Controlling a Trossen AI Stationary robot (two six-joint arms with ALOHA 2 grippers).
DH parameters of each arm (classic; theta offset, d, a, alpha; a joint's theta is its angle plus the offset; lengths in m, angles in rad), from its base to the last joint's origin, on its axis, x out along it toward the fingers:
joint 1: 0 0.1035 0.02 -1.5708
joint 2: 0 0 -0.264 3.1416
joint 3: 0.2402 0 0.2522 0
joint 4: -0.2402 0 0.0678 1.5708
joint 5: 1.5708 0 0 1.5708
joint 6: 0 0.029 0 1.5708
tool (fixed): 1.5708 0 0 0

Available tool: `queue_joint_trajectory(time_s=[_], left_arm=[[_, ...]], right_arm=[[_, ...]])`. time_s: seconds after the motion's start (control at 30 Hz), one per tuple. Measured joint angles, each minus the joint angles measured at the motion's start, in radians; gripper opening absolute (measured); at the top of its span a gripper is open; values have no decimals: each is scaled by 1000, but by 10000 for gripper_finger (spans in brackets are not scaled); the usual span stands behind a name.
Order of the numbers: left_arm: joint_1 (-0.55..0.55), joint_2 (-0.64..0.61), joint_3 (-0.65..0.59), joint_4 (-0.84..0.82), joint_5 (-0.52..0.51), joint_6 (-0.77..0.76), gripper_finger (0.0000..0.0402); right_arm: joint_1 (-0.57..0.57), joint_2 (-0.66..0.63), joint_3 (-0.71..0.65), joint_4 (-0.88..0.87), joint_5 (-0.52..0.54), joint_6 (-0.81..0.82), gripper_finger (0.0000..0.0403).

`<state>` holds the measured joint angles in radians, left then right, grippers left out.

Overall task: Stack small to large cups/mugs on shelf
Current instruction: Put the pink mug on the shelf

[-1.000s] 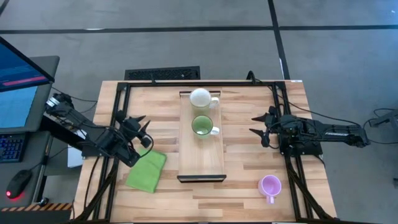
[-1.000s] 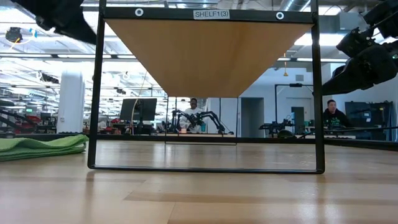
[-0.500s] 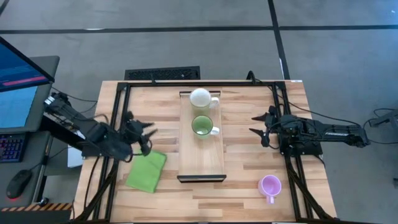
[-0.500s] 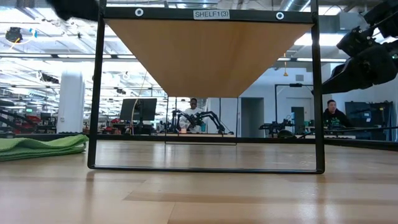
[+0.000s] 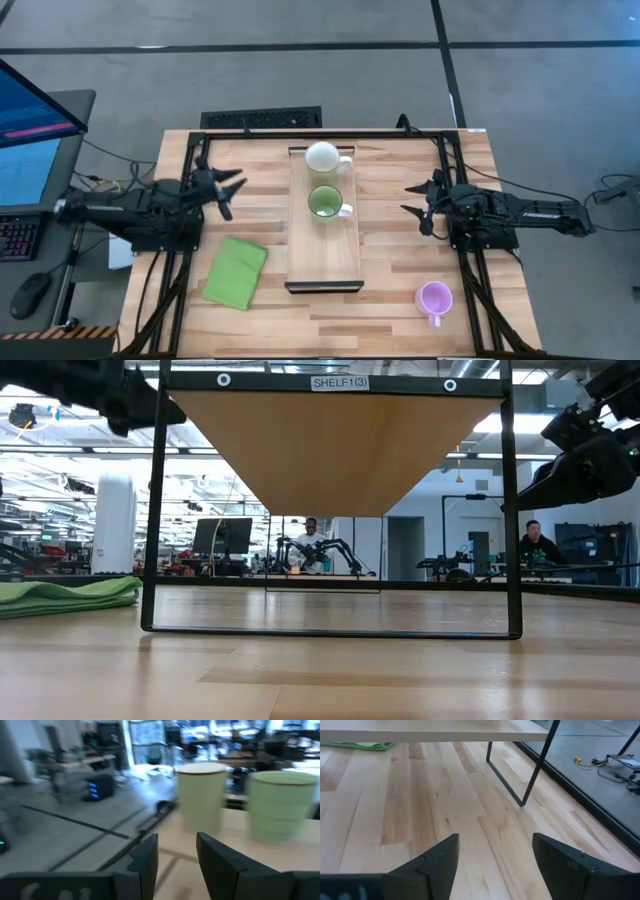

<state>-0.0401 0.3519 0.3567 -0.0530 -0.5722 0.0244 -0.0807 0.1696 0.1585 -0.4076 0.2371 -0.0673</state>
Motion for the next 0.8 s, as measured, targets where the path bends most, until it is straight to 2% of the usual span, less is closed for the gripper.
queue_joint_trajectory(time_s=[0.13, 0.27, 0.33, 0.5, 0.63, 0.8], left_arm=[[135, -103, -78, 27, 91, 13, 126], [216, -158, -158, 101, 188, 4, 126], [239, -170, -182, 126, 224, 19, 126], [277, -171, -205, 112, 239, 27, 126], [301, -171, -247, 122, 370, 22, 126], [344, -172, -319, 190, 382, 6, 126]], right_arm=[[0, 0, 0, 0, 0, -3, 276], [0, 0, 0, 0, 0, -4, 276], [0, 0, 0, 0, 0, -4, 276], [0, 0, 0, 0, 0, -3, 276], [0, 0, 0, 0, 0, -3, 276], [0, 0, 0, 0, 0, -3, 276]])
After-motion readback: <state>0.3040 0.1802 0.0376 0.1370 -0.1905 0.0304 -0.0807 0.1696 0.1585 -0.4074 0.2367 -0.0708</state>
